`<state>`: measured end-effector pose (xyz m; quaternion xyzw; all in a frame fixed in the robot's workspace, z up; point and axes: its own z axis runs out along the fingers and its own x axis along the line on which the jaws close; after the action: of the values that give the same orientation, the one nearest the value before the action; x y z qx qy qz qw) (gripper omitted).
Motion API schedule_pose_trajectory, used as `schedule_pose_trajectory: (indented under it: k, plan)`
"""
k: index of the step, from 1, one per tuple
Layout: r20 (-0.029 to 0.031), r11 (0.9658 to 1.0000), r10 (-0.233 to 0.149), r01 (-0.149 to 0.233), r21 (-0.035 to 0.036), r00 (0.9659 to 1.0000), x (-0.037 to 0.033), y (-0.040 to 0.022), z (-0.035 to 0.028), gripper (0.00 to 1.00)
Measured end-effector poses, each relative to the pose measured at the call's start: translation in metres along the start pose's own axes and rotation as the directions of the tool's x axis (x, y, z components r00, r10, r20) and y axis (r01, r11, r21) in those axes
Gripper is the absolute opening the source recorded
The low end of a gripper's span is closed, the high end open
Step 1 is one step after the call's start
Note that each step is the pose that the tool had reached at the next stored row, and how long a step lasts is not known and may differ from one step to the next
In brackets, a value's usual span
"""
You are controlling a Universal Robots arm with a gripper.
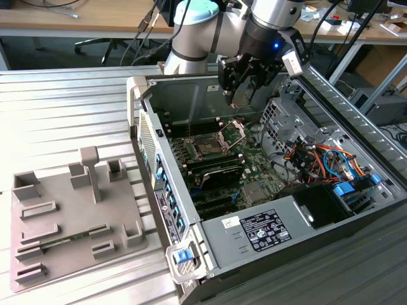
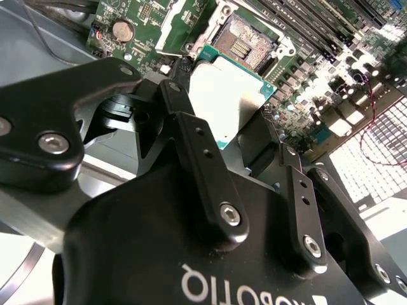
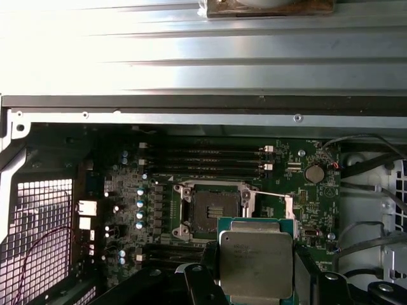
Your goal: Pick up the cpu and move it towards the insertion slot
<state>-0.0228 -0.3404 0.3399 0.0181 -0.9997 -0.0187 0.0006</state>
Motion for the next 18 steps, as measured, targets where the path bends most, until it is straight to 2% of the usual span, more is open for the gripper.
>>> schedule_pose_trajectory:
  k: [18]
  plan:
    - [0.0000,1.0000,0.000,0.000,0.0001,1.0000,0.0000,-0.0002,0.0053,0.55]
